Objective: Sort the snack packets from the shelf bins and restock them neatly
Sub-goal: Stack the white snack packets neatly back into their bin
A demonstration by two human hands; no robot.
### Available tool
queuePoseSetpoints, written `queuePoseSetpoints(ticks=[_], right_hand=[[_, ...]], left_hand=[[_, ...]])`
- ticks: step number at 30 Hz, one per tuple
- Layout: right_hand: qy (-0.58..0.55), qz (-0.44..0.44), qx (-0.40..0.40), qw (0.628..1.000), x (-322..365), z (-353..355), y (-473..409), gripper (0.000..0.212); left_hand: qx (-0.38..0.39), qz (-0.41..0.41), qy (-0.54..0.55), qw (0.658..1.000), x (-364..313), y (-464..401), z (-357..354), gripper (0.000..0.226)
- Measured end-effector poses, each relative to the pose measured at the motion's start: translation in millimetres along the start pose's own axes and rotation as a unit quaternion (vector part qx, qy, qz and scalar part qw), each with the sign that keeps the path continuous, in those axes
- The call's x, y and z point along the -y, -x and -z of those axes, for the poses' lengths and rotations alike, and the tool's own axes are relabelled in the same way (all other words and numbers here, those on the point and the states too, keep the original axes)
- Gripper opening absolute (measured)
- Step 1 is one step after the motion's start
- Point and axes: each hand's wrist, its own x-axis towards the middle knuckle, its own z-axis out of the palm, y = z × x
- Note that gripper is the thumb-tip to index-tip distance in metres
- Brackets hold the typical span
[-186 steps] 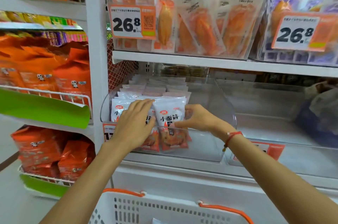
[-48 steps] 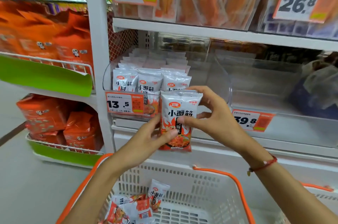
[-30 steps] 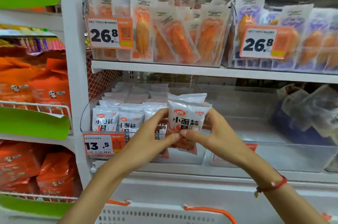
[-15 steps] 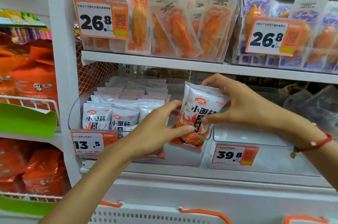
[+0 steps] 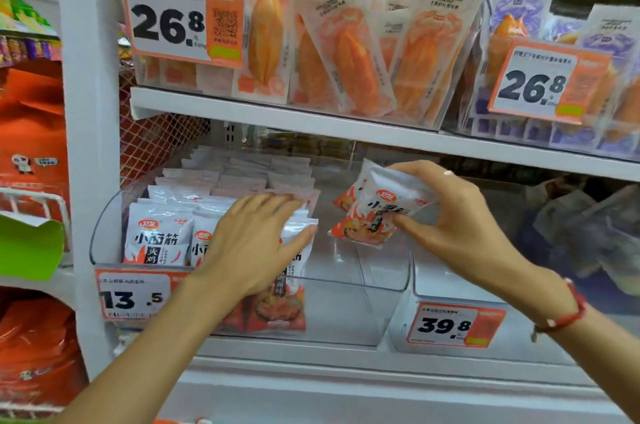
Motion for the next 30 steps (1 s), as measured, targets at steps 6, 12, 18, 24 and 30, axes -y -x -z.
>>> queuePoseSetpoints(ticks=[6, 12, 18, 24, 30], right_hand=[[0.084, -0.077, 0.17, 0.979, -31, -50, -64, 0.06], [0.128, -0.125, 0.278, 0.944, -82, -105, -135, 0.075], [0.151, -0.083, 0.289, 0.942, -228, -167, -196, 0.111], [0.149, -0.161, 0.296, 0.93, -72, -91, -137, 0.069], [0.074, -0.102, 0.238, 0.963, -74, -74, -116, 0.08]], left_hand=[[-0.012, 0.001, -0.007, 1.0, 2, 1, -6, 0.064], [-0.014, -0.001, -0.025, 1.0, 2, 2, -8, 0.063], [-0.016, -0.007, -0.044, 0.999, 3, -1, -9, 0.055], [-0.022, -0.003, -0.036, 0.999, 2, 2, -8, 0.059], [-0.022, -0.008, -0.029, 0.999, 2, 3, -6, 0.056]])
